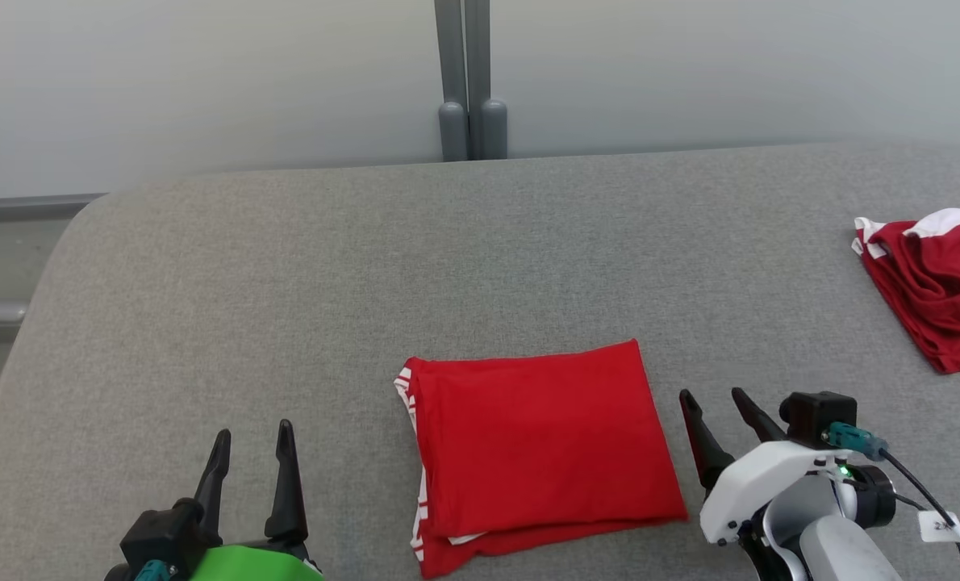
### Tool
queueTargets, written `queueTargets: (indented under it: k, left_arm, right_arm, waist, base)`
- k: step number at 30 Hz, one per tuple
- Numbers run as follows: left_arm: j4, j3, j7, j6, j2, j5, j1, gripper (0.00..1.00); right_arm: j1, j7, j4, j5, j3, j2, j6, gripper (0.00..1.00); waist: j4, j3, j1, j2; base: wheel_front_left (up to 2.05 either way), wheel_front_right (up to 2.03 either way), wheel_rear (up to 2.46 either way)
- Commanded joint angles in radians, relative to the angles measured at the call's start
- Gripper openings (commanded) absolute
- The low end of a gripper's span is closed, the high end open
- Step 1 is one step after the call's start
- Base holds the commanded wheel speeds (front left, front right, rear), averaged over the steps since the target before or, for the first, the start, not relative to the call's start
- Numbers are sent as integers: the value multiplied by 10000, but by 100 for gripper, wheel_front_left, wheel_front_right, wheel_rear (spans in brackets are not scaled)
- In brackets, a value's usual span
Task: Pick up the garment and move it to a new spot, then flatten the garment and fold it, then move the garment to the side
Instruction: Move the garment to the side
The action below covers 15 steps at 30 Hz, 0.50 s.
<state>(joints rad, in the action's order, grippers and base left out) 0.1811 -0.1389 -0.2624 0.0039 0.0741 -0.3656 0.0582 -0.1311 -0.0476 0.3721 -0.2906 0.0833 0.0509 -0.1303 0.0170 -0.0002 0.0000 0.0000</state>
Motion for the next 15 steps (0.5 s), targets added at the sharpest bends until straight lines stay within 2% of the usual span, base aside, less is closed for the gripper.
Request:
queueTargets:
  k: [1, 5, 15]
  left_arm:
    - [20, 17, -28, -49, -35, 92, -14, 100]
    - [31, 12, -28, -89, -88, 113, -240, 100]
    - [78, 164, -16, -151, -166, 228, -489, 100]
  right_arm:
    - [-300, 321, 270, -81, 80, 79, -4, 100]
    - [-809, 827, 1040, -270, 254, 228, -4, 100]
    - [-1711, 1267, 2558, -667, 899, 403, -6, 100]
  waist:
    - [231, 254, 0, 0]
    - [585, 606, 0, 0]
    - [1240, 1162, 0, 0]
  base:
    - [0, 0, 0]
    - [0, 0, 0]
    - [0, 0, 0]
